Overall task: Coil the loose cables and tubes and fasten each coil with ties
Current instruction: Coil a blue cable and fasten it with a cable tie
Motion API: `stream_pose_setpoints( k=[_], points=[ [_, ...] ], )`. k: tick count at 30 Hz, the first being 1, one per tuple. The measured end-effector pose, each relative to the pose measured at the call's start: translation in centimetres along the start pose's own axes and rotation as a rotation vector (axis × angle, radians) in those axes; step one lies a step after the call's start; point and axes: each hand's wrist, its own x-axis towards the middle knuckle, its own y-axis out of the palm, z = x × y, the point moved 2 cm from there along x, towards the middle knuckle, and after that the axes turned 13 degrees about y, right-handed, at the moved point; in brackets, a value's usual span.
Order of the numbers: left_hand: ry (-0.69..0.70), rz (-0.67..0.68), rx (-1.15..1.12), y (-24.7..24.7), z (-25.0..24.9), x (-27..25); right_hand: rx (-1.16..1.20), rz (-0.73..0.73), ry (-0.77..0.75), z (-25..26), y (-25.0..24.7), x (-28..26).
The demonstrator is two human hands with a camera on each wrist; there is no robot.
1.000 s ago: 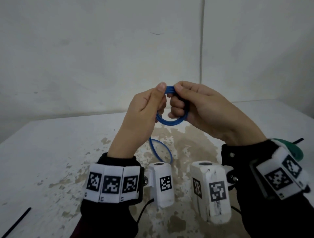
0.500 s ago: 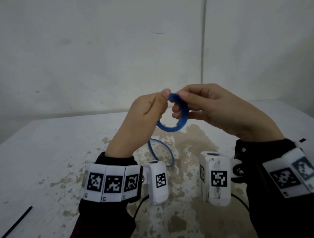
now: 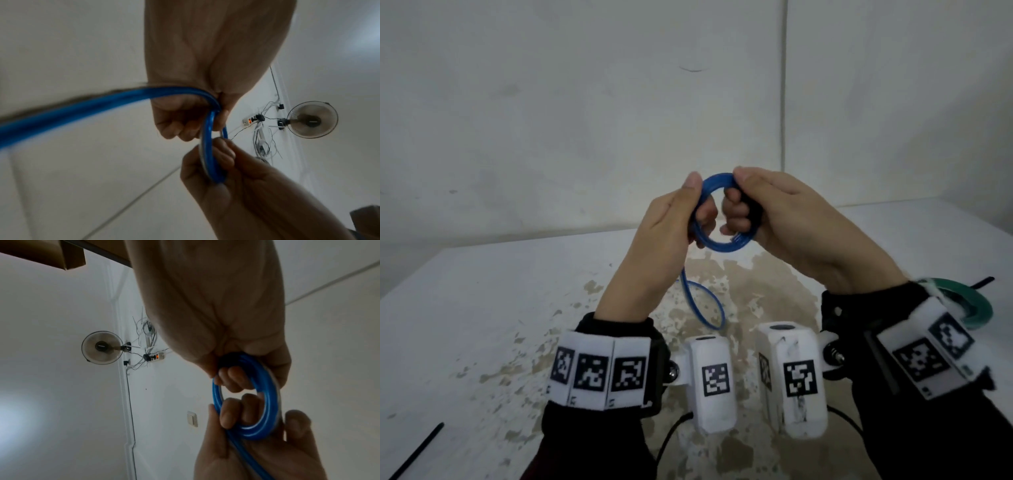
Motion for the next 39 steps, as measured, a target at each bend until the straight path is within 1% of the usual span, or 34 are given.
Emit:
stream_pose_setpoints(
  k=[2, 4, 6, 8, 10, 12, 13, 15, 18, 20, 21, 23, 25, 27, 28, 30, 32, 34, 35, 37, 39],
  points=[
    [0.016, 0.046, 0.074, -0.5, -0.2, -0.1, -0.023, 0.02, 0.063, 0.0, -0.3, 0.0],
    [0.016, 0.106, 0.133, -0.7, -0.4, -0.2, -0.101, 0.077, 0.115, 0.0, -0.5, -0.2],
    [0.019, 0.136, 0.099, -0.6, -0.5, -0.3, -0.165, 0.12, 0.092, -0.1, -0.4, -0.4],
    [0.012, 0.087, -0.005, -0.2, -0.3, -0.3, -0.13, 0.083, 0.029, 0.1, 0.1, -0.4],
    [-0.01, 0.025, -0.139, 0.1, 0.2, -0.1, -0.011, 0.007, -0.018, 0.1, 0.4, -0.2],
    [-0.013, 0.016, -0.212, 0.2, 0.5, 0.0, 0.09, -0.036, -0.033, 0.1, 0.5, 0.0],
    [-0.003, 0.028, -0.201, 0.0, 0.6, 0.0, 0.103, -0.042, -0.025, 0.1, 0.5, 0.1],
    [0.021, 0.078, -0.109, -0.8, 0.5, -0.1, 0.063, -0.028, 0.025, 0.1, 0.2, 0.1],
    [0.023, 0.179, 0.0, -1.6, -0.1, -0.4, -0.085, 0.072, 0.071, 0.1, 0.1, -0.4],
    [0.0, 0.183, -0.014, -1.4, -0.2, -0.4, -0.176, 0.111, 0.048, 0.2, 0.6, -0.7],
    [-0.007, 0.155, -0.037, -1.2, -0.1, -0.4, -0.175, 0.091, 0.032, 0.2, 0.7, -0.7],
    [-0.01, 0.069, -0.102, -0.5, 0.3, -0.2, -0.072, 0.004, -0.008, 0.2, 0.8, -0.4],
    [-0.015, 0.015, -0.219, -0.1, 1.0, 0.0, 0.112, -0.055, -0.027, 0.2, 0.7, -0.1],
    [-0.015, 0.005, -0.336, 0.2, 1.4, 0.1, 0.256, -0.043, -0.011, 0.2, 0.5, 0.1],
    [-0.002, 0.004, -0.364, 0.2, 1.6, 0.1, 0.288, -0.017, 0.007, 0.3, 0.4, 0.1],
    [0.031, 0.025, -0.306, -0.3, 1.5, 0.0, 0.259, 0.052, 0.062, 0.5, 0.1, -0.2],
    [0.051, 0.076, -0.155, -0.8, 1.1, -0.2, 0.106, 0.098, 0.102, 0.5, -0.3, -0.6],
    [0.062, 0.102, -0.058, -0.9, 0.6, -0.3, -0.011, 0.112, 0.098, 0.5, -0.4, -0.8],
    [0.055, 0.084, -0.045, -0.7, 0.4, -0.2, -0.011, 0.102, 0.087, 0.5, -0.4, -0.8],
    [0.054, 0.002, -0.019, -0.3, 0.3, -0.1, 0.038, 0.069, 0.066, 0.5, -0.2, -0.6],
    [0.108, -0.08, 0.097, 0.1, 0.4, 0.0, 0.075, 0.046, 0.046, 0.5, -0.1, -0.4]
  ],
)
